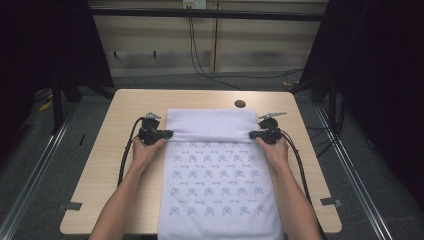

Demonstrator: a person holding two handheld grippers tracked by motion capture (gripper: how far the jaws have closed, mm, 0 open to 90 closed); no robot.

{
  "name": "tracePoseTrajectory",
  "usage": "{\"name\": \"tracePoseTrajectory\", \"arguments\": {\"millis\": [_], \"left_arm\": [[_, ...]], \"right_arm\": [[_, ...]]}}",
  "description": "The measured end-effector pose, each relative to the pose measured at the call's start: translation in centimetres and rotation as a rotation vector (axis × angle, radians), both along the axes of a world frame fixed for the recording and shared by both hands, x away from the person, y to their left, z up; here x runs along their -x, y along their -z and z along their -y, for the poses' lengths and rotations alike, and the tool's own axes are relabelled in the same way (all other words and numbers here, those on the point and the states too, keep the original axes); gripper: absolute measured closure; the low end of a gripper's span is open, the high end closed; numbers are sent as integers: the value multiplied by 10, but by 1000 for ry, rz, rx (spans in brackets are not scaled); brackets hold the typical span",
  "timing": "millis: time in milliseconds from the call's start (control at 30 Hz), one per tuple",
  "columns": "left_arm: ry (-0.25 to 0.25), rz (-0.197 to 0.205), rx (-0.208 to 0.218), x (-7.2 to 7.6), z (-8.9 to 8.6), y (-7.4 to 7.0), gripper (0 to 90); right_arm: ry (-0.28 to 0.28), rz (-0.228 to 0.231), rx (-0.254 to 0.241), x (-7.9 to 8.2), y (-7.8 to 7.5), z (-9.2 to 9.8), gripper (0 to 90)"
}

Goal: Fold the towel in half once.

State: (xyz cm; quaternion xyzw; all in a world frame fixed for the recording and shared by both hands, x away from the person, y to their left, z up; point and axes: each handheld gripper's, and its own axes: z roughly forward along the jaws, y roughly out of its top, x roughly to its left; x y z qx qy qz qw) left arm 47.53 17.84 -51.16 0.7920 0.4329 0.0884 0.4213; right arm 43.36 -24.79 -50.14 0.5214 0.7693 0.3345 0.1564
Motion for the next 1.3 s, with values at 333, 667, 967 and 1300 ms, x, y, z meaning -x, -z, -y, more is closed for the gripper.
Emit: {"name": "tracePoseTrajectory", "arguments": {"millis": [333,667,967,1300], "left_arm": [[38,-9,23,-8,-2,-13,881],[111,121,271,42,-29,-83,880],[174,224,270,95,-37,-141,879],[255,289,280,155,-51,-187,877]], "right_arm": [[45,0,-65,-7,-5,3,853],[-46,188,-264,10,-75,31,854],[-148,266,-306,59,-130,38,854],[-265,357,-333,118,-185,40,855]]}}
